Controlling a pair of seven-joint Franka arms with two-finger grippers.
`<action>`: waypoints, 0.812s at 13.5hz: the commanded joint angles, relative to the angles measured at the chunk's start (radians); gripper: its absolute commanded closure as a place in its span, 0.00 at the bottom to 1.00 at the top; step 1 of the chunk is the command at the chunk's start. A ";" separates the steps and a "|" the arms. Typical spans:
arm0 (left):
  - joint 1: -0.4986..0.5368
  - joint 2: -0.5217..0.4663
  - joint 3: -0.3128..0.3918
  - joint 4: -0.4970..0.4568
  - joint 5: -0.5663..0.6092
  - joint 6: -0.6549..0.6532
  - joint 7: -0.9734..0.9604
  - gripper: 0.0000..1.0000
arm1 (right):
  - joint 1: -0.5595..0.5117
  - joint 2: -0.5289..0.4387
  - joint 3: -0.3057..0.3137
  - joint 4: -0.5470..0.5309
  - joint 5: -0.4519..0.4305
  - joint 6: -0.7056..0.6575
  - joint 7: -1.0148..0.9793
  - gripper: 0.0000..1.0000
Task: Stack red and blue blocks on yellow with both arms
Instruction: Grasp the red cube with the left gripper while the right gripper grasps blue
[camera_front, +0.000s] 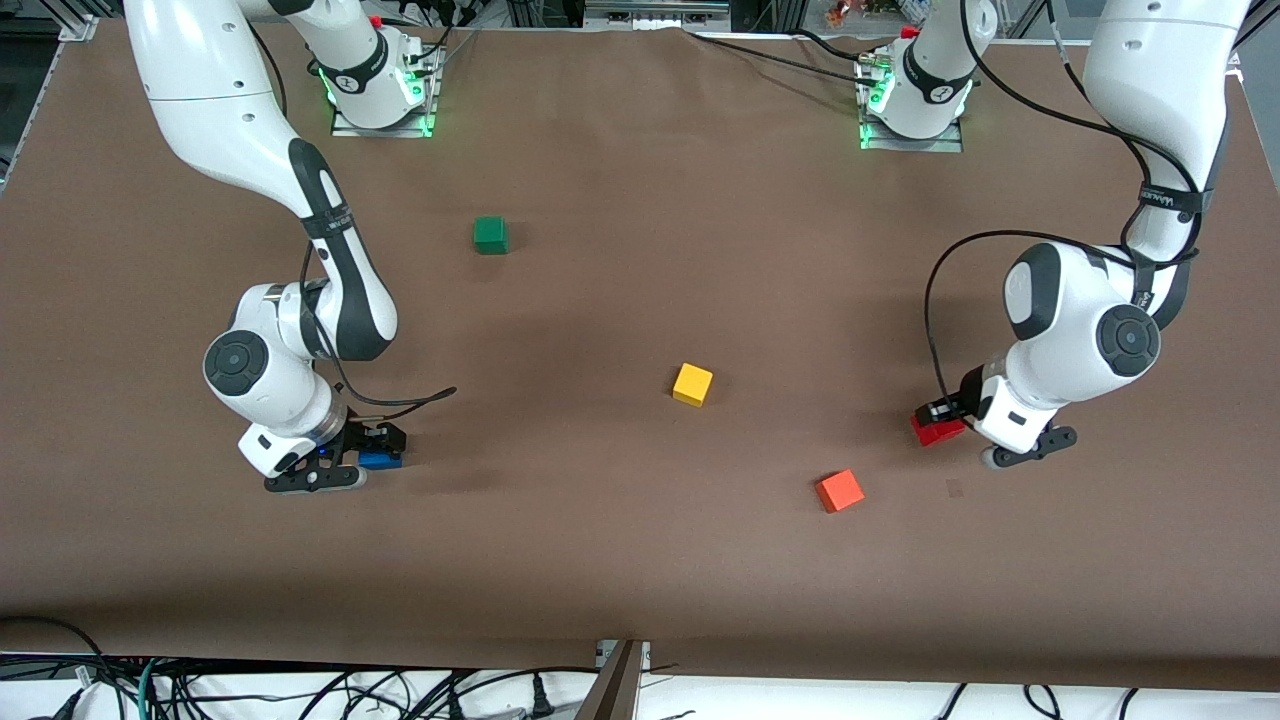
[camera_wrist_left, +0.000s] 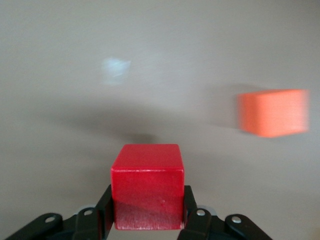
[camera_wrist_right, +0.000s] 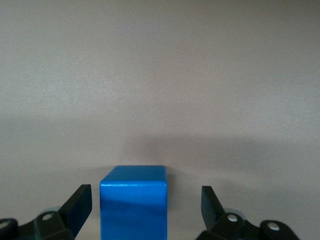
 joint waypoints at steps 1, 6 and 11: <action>-0.109 0.024 0.007 0.099 -0.009 -0.048 -0.008 1.00 | -0.007 -0.007 0.004 0.046 0.026 -0.083 -0.022 0.03; -0.342 0.141 0.016 0.237 0.115 -0.048 -0.041 1.00 | -0.014 0.034 0.004 0.064 0.031 -0.090 -0.039 0.10; -0.485 0.168 0.016 0.240 0.152 -0.046 -0.108 1.00 | -0.014 0.048 0.006 0.070 0.032 -0.065 -0.042 0.23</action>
